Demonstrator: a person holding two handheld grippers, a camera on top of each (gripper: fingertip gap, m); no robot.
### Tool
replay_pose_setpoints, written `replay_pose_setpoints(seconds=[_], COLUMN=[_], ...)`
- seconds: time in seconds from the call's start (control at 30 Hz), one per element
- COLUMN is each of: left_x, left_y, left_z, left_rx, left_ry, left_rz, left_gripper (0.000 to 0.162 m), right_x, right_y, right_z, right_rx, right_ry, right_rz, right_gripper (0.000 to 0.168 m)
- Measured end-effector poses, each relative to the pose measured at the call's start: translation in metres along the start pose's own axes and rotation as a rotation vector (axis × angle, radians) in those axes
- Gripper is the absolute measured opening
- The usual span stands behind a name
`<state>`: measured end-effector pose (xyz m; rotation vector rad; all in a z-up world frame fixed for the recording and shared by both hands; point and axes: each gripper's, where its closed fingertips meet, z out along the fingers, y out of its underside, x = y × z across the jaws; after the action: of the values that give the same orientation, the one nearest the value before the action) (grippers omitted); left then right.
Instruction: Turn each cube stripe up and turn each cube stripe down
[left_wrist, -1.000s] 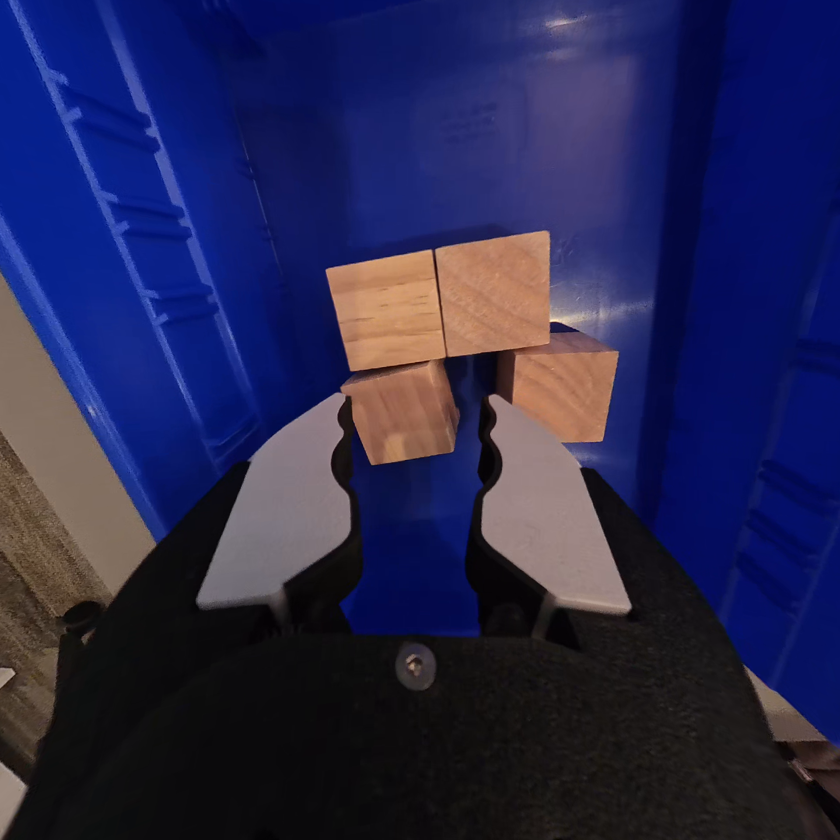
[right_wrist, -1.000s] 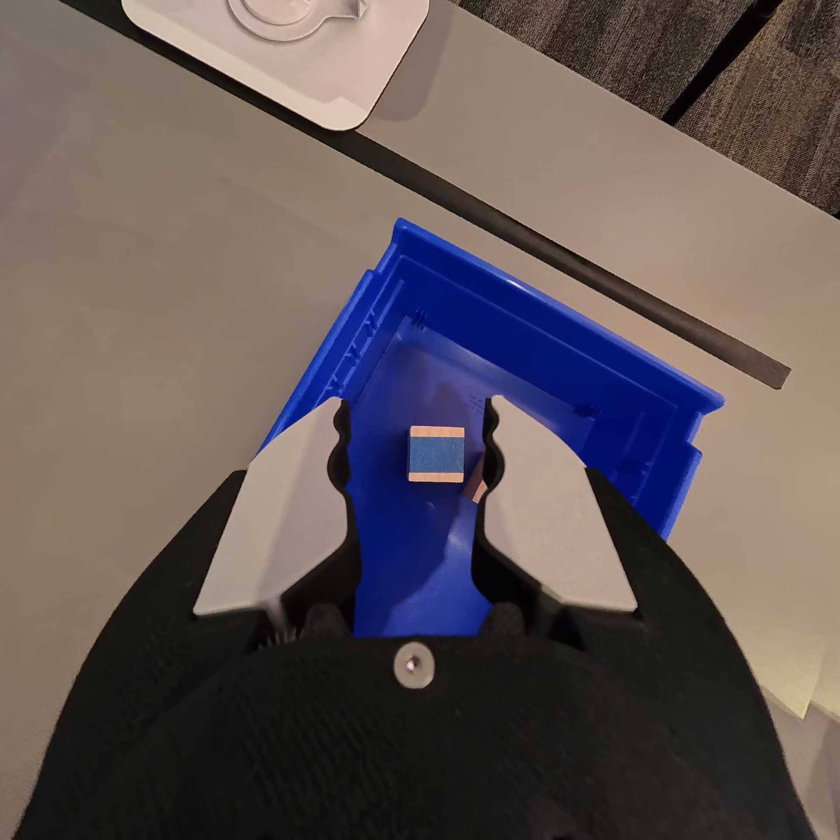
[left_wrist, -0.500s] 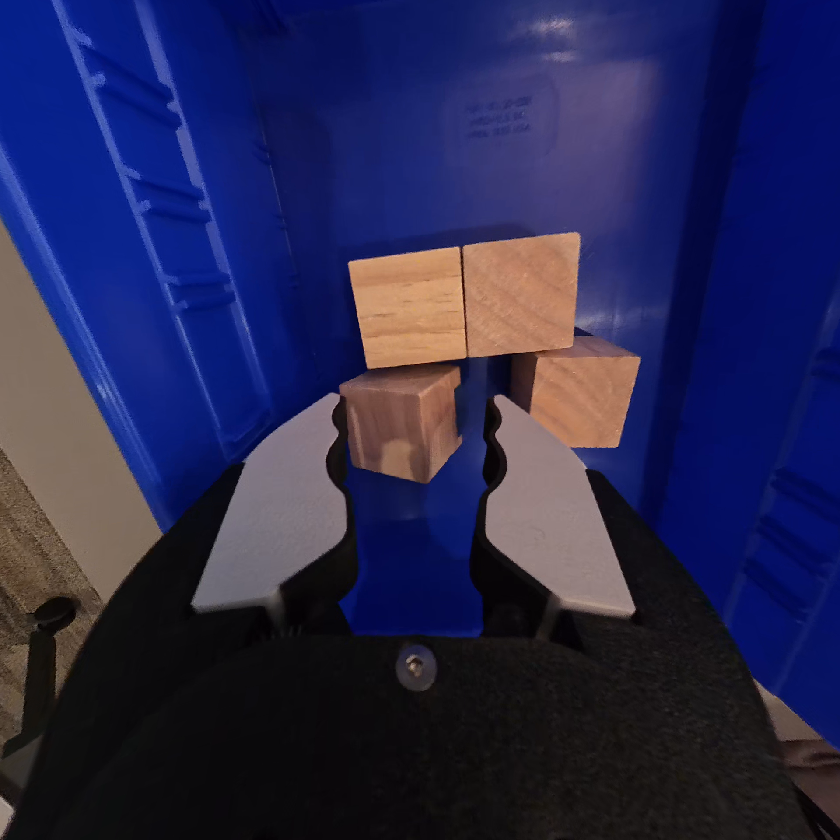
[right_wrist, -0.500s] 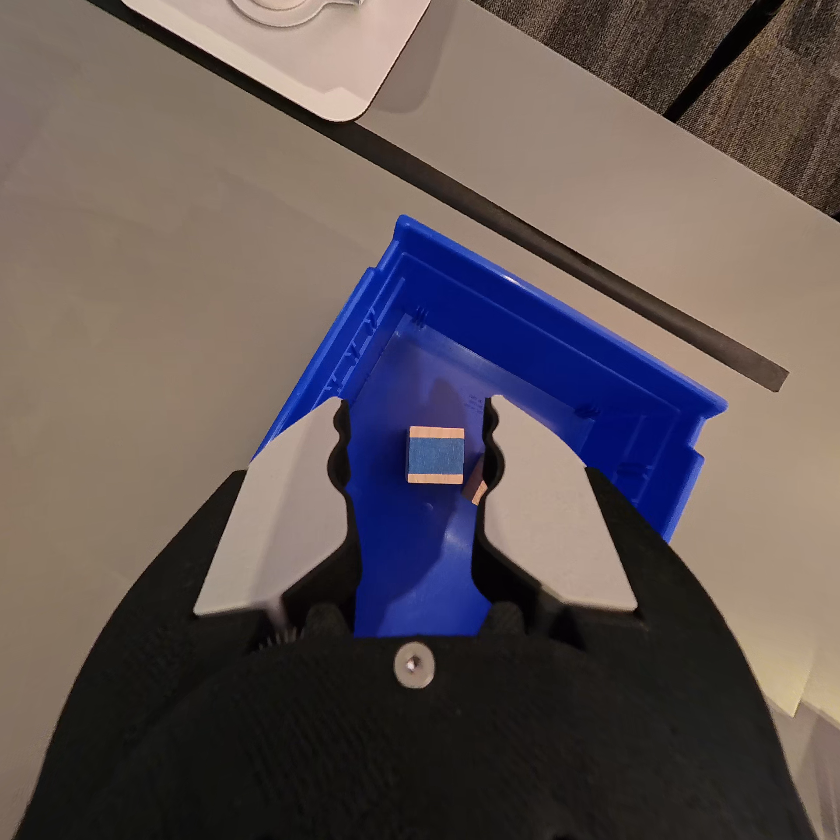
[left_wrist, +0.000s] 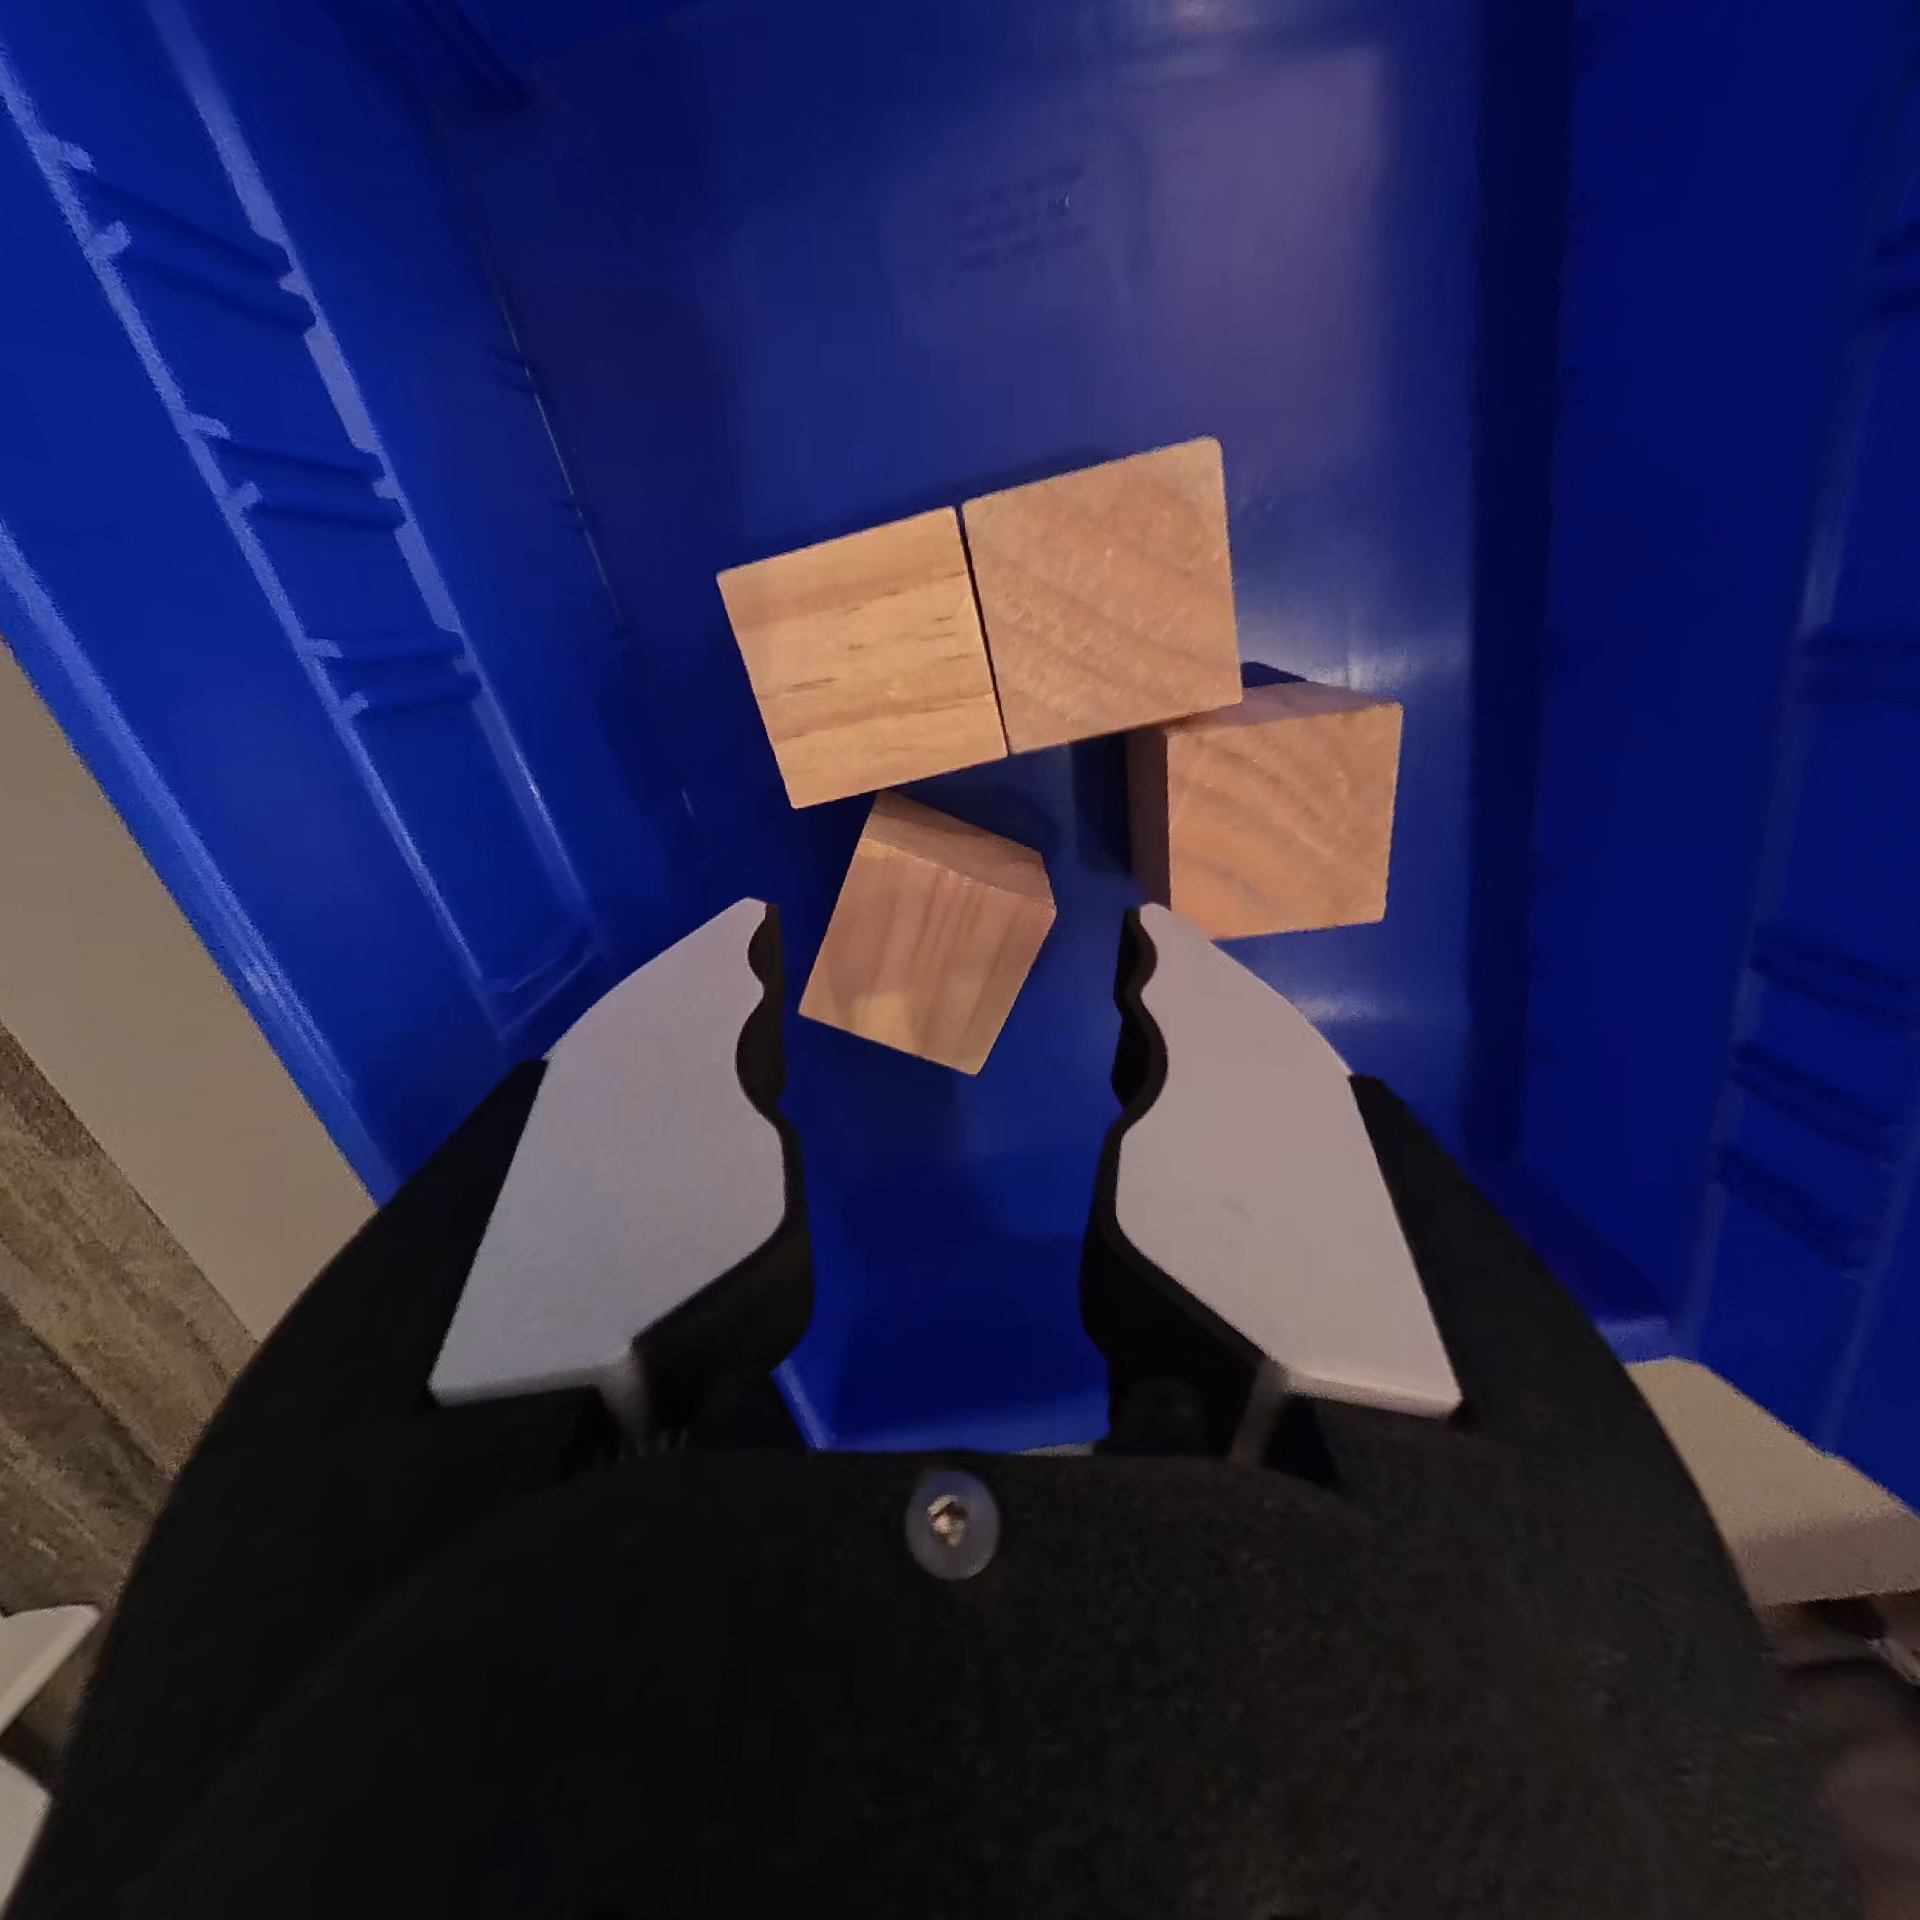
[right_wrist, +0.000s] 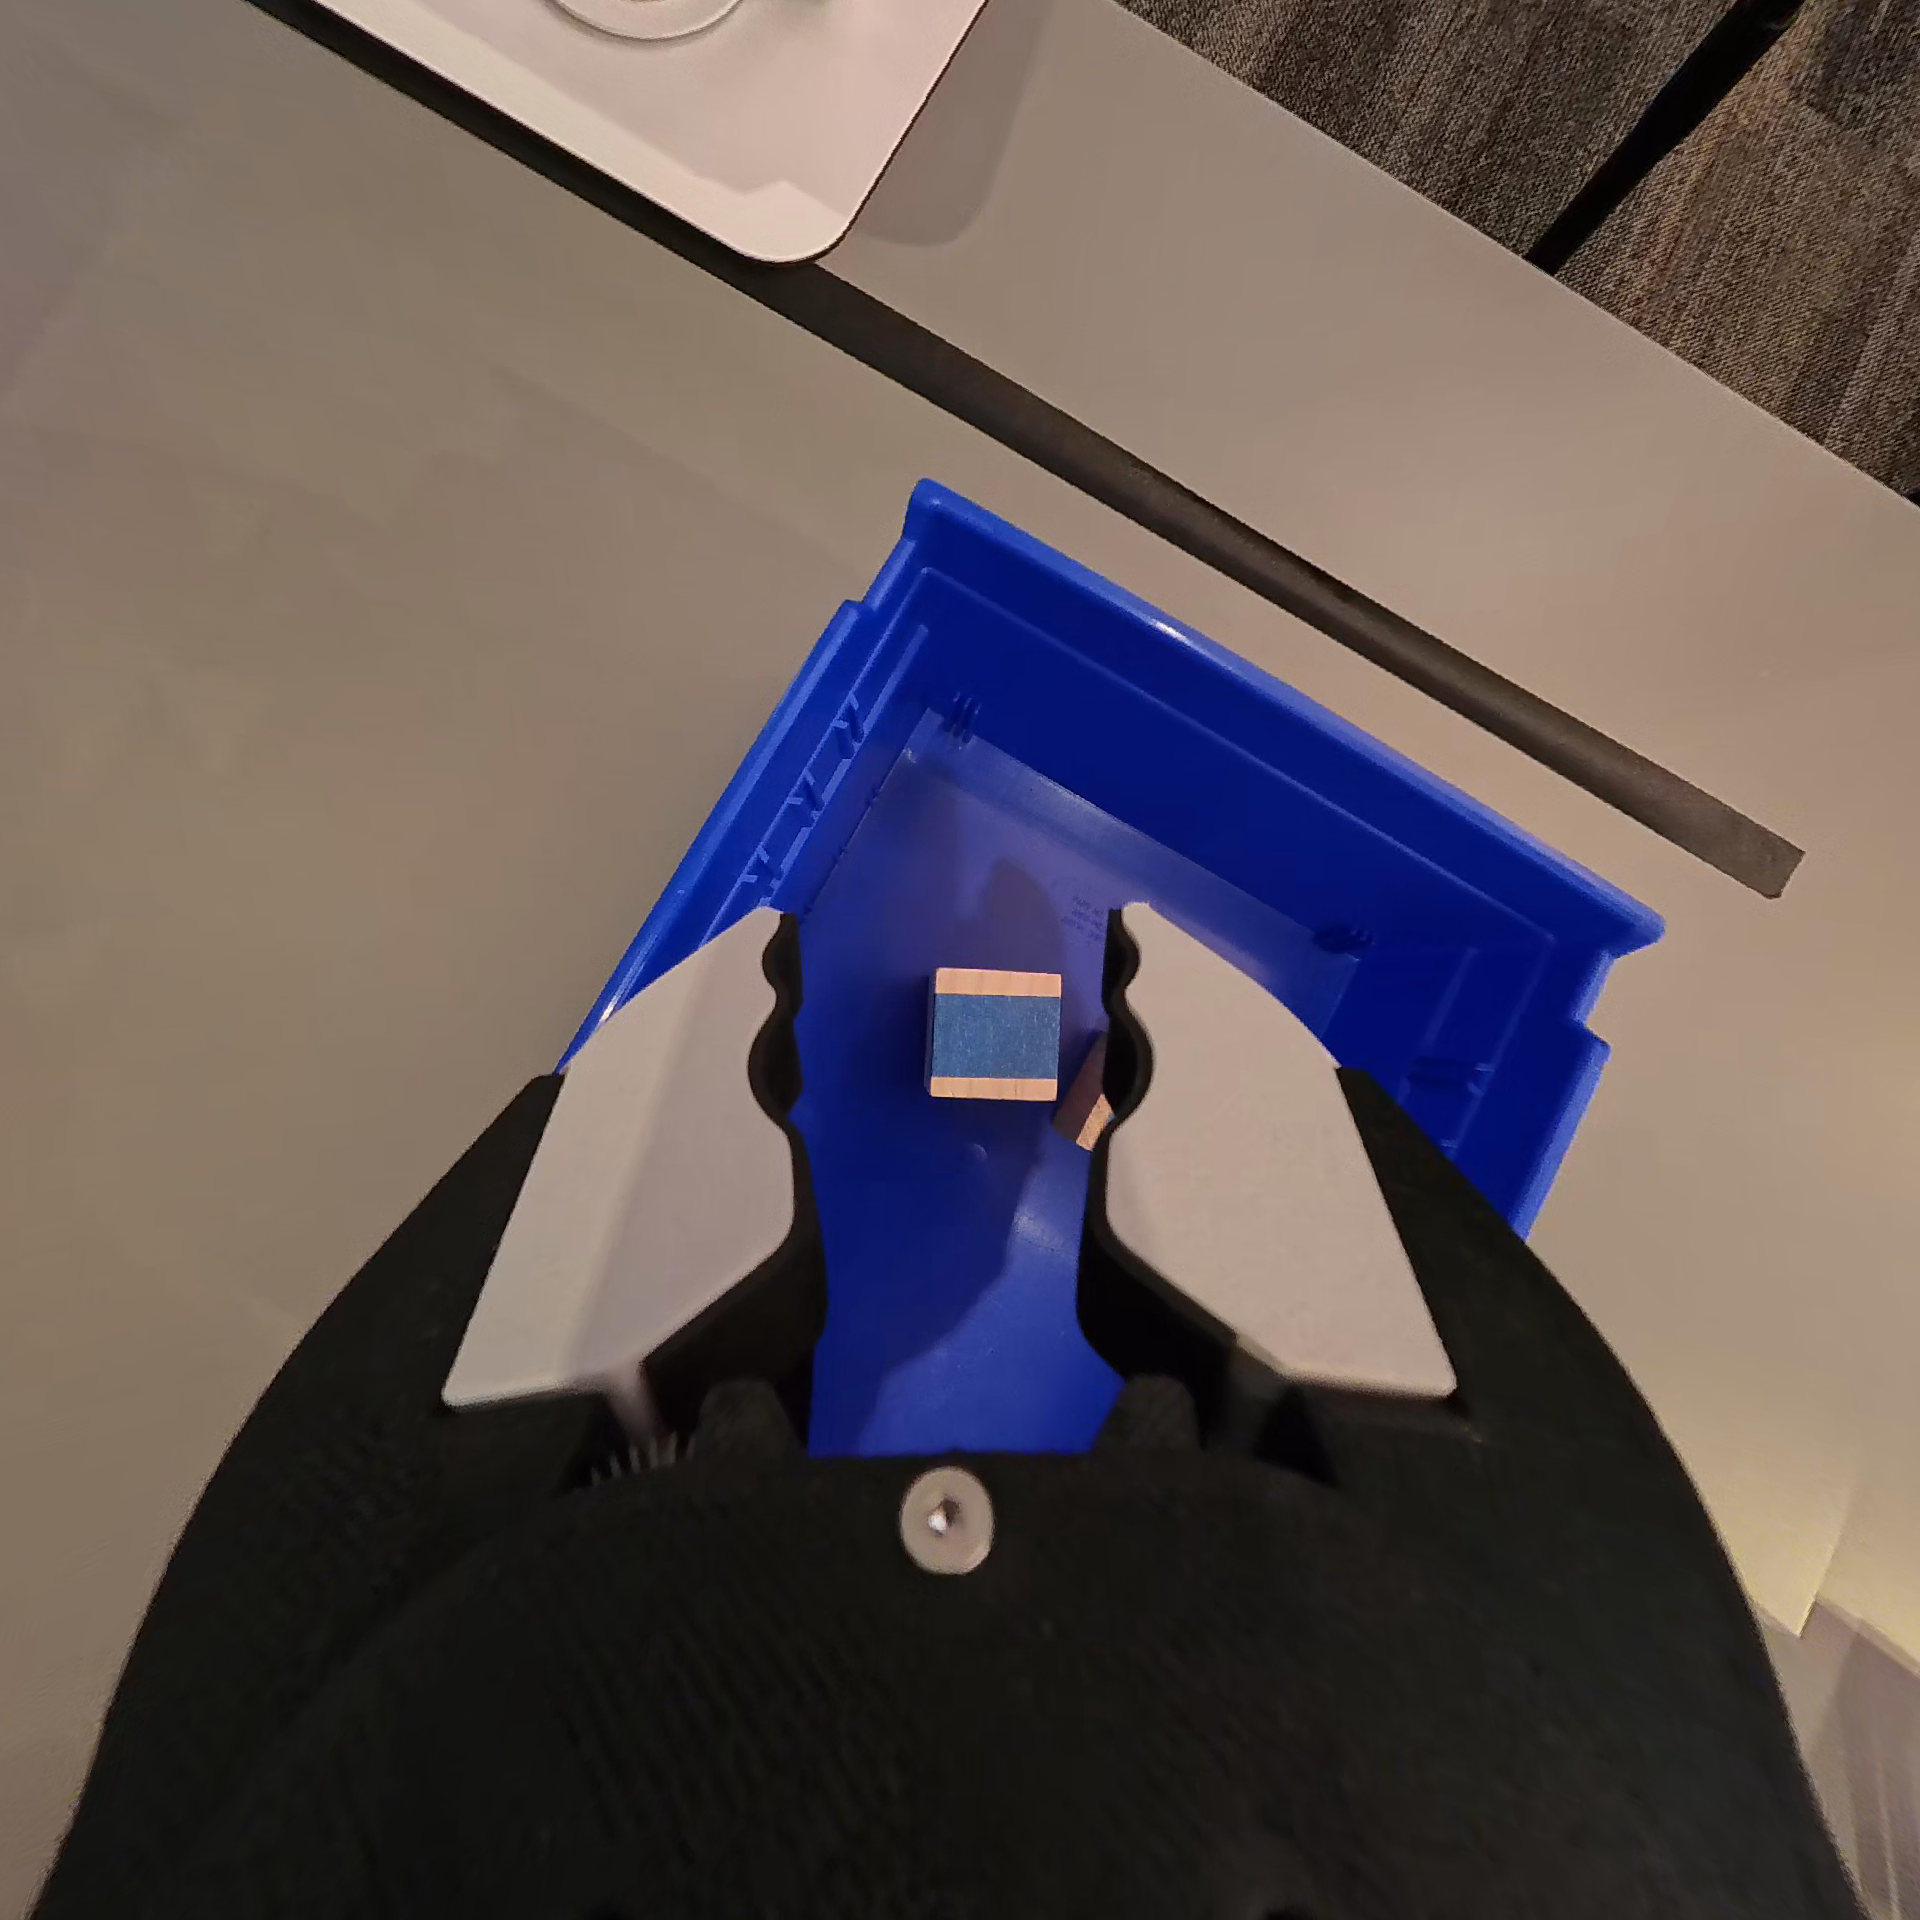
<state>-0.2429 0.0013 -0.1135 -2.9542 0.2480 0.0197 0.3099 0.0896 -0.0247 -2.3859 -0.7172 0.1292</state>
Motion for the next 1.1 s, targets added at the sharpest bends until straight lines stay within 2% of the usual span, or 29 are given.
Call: replay_pose_setpoints(seconds=[0.1, 0.5, 0.63, 0.73, 0.83, 0.87, 0.93, 0.97, 1.03, 1.1], left_x=[0.002, -0.003, -0.004, 0.001, 0.043, 0.068, 0.13, 0.161, 0.215, 0.252], left_y=[0.004, 0.016, 0.019, 0.006, -0.031, -0.043, -0.056, -0.054, -0.043, -0.04], left_z=[0.002, 0.023, 0.004, -0.037, -0.104, -0.132, -0.188, -0.209, -0.227, -0.228], left_rx=[-0.01, -0.138, -0.119, 0.064, 0.454, 0.601, 0.835, 0.884, 0.844, 0.775], left_ry=[0.03, -0.012, -0.031, -0.036, 0.165, 0.283, 0.618, 0.793, 1.071, 1.237], left_rz=[0.048, 0.073, 0.057, 0.053, 0.103, 0.139, 0.242, 0.304, 0.427, 0.476], left_gripper=[0.066, 0.049, 0.048, 0.048, 0.047, 0.047, 0.047, 0.047, 0.047, 0.047], right_x=[-0.001, -0.003, -0.003, -0.007, -0.035, -0.059, -0.119, -0.15, -0.206, -0.239], right_y=[0.0, 0.001, -0.002, -0.012, -0.046, -0.063, -0.091, -0.099, -0.103, -0.105], right_z=[0.001, 0.002, -0.001, -0.01, -0.028, -0.038, -0.061, -0.073, -0.09, -0.098], right_rx=[-0.004, -0.018, 0.0, 0.053, 0.236, 0.354, 0.606, 0.711, 0.876, 0.998], right_ry=[0.001, 0.004, 0.014, 0.031, -0.019, -0.077, -0.209, -0.27, -0.357, -0.305], right_rz=[-0.003, -0.023, -0.025, -0.044, -0.152, -0.242, -0.422, -0.495, -0.629, -0.711], right_gripper=[0.058, 0.058, 0.057, 0.055, 0.055, 0.06, 0.068, 0.069, 0.07, 0.071])
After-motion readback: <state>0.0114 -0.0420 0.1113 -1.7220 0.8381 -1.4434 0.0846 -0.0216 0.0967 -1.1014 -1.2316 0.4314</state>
